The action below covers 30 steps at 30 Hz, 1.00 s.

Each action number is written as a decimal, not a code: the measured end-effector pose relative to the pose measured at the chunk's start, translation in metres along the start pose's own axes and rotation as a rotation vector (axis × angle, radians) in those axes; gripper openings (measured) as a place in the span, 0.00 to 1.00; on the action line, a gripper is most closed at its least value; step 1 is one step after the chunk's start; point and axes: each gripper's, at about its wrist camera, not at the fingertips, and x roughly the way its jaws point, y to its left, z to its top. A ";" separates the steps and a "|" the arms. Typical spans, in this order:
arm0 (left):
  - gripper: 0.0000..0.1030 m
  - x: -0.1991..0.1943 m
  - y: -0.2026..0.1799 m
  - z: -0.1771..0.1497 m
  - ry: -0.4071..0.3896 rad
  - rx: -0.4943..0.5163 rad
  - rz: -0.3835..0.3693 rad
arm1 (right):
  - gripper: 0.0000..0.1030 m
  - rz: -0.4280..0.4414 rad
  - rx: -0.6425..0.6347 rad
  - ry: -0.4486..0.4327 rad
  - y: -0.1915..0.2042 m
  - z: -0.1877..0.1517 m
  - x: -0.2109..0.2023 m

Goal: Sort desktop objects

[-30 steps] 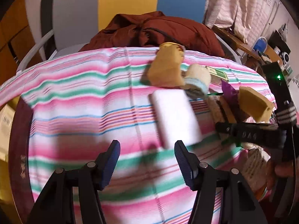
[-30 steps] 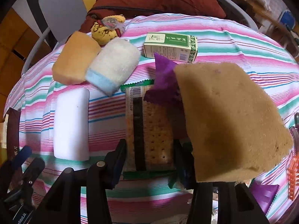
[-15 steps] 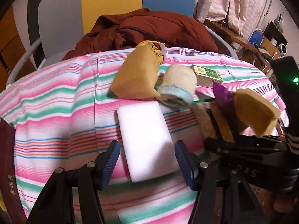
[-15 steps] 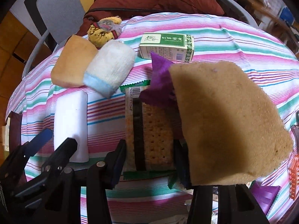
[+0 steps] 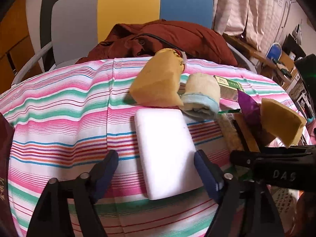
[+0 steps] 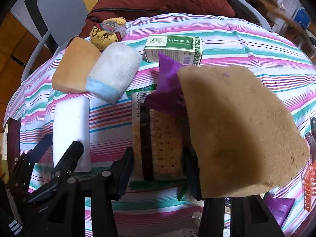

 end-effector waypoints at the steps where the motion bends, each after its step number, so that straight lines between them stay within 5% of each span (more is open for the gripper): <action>1: 0.80 -0.001 0.000 -0.002 -0.012 0.010 -0.002 | 0.48 0.000 0.000 0.000 0.001 0.000 0.000; 13: 0.77 -0.002 0.001 -0.006 -0.043 0.025 -0.023 | 0.49 0.006 -0.002 0.000 -0.013 0.012 0.000; 20: 0.53 -0.011 0.003 -0.012 -0.053 0.039 -0.101 | 0.48 -0.007 -0.027 -0.003 -0.004 0.010 -0.003; 27: 0.47 -0.030 0.025 -0.033 -0.046 0.002 -0.159 | 0.48 0.008 -0.085 -0.003 0.022 0.015 0.001; 30: 0.30 -0.043 0.031 -0.051 -0.043 0.047 -0.122 | 0.48 0.032 -0.101 0.001 0.031 0.014 -0.001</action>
